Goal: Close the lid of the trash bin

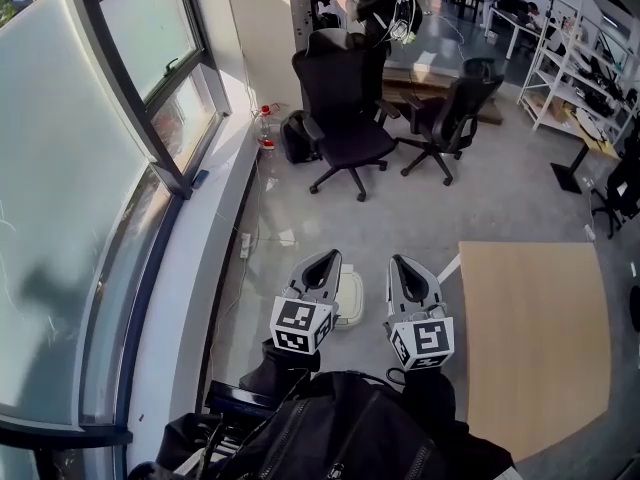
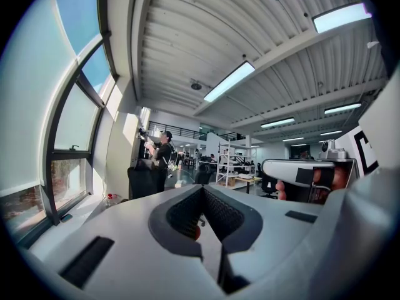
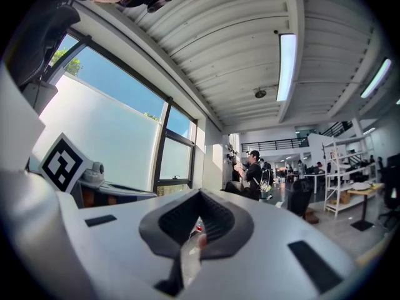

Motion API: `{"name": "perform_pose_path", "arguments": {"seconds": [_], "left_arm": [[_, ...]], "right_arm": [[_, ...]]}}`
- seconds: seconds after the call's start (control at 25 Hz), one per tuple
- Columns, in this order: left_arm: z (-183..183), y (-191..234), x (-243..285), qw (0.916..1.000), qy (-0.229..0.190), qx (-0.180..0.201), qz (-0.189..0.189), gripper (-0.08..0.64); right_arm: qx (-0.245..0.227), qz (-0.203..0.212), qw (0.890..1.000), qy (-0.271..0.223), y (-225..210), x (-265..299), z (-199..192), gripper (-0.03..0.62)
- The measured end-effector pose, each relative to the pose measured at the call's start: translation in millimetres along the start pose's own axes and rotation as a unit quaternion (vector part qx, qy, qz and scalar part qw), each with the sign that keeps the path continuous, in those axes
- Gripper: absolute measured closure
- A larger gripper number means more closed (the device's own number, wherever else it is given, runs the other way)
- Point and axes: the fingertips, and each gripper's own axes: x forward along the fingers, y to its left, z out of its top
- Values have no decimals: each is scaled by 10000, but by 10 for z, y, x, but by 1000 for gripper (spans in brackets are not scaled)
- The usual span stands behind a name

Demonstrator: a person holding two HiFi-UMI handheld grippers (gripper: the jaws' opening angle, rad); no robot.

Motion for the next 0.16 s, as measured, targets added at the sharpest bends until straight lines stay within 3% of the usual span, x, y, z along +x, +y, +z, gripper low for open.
{"name": "perform_pose_path", "arguments": {"seconds": [0.16], "left_arm": [[11, 9, 15, 10000, 0, 4, 0, 560]], "right_arm": [[-1, 10, 10000, -22, 5, 18, 16, 588]]}}
